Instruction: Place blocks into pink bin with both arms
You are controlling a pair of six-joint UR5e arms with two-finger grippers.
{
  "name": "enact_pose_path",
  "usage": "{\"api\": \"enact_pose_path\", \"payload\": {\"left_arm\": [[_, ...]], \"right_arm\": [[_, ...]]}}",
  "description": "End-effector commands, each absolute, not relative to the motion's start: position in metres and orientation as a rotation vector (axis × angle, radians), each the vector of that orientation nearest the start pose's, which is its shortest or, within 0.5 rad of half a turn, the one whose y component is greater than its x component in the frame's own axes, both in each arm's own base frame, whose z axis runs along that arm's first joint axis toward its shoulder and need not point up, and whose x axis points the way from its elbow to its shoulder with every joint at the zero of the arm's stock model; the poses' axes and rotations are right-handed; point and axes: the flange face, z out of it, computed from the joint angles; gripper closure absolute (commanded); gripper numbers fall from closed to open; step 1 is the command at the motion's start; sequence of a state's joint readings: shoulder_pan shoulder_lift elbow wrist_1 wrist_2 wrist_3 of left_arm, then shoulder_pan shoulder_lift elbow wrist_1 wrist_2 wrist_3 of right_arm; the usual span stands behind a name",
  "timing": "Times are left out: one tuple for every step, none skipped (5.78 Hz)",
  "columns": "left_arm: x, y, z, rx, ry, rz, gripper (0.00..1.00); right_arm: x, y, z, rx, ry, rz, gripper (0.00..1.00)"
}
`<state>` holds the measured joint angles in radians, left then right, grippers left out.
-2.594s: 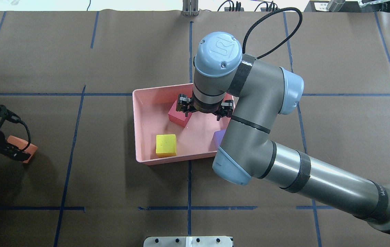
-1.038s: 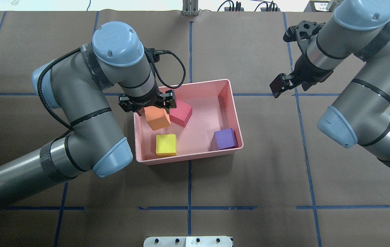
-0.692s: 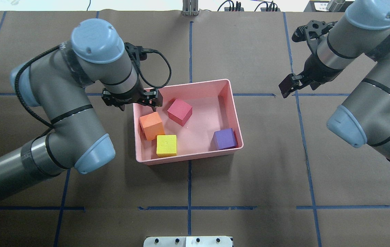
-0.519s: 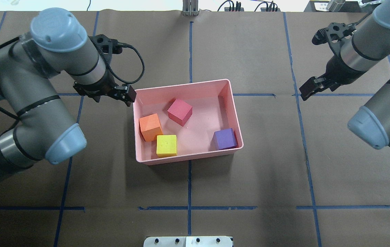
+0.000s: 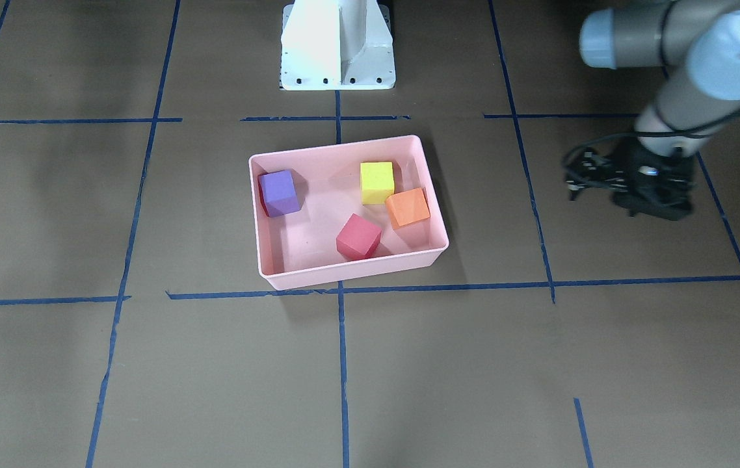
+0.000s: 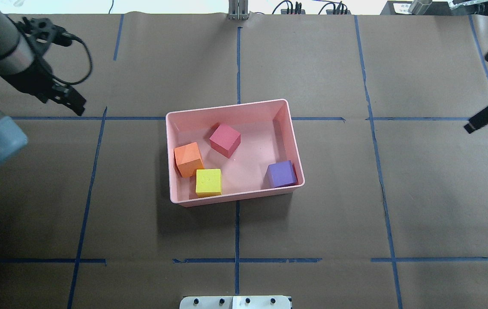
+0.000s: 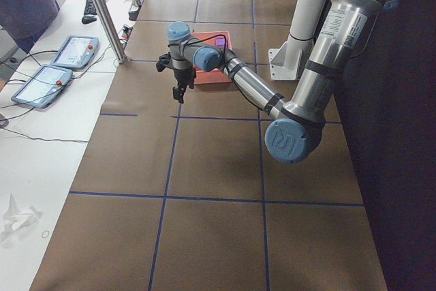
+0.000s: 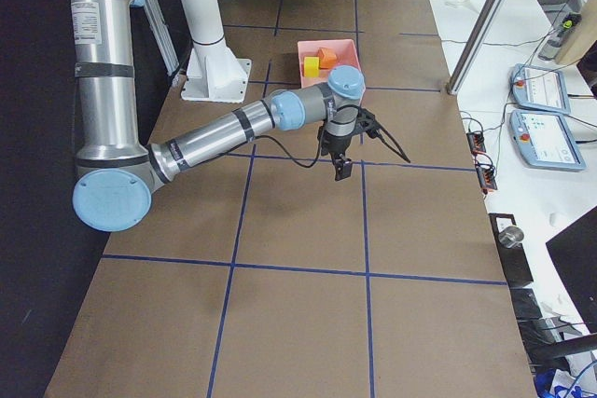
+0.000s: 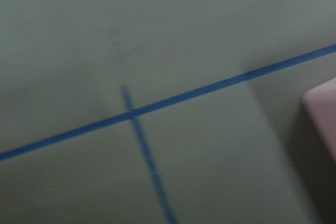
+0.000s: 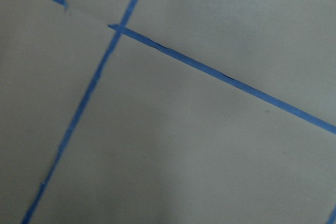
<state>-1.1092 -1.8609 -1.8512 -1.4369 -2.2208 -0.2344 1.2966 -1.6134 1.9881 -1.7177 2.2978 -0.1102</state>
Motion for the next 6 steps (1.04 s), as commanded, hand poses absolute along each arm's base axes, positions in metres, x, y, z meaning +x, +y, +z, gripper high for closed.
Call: {"api": "enact_pose_path", "payload": {"left_arm": [[0.056,-0.532,0.497,0.140,0.759,0.319,0.00],[-0.006,-0.511,0.555,0.078,0.751,0.180,0.00],[-0.051,-0.489,0.609,0.094,0.747,0.191,0.00],[-0.060,-0.468,0.620,0.090,0.804,0.169,0.00],[-0.062,-0.455,0.633,0.068,0.808,0.155,0.00],[-0.062,-0.433,0.655,0.026,0.805,0.146,0.00]], "right_arm": [[0.047,-0.413,0.581,0.131,-0.733,-0.360,0.00],[0.085,-0.399,0.630,0.072,-0.751,-0.237,0.00],[0.092,-0.377,0.658,0.019,-0.764,-0.191,0.00],[0.092,-0.373,0.655,0.027,-0.804,-0.166,0.00],[0.093,-0.378,0.650,0.030,-0.803,-0.152,0.00],[0.092,-0.379,0.648,0.033,-0.805,-0.152,0.00]]}}
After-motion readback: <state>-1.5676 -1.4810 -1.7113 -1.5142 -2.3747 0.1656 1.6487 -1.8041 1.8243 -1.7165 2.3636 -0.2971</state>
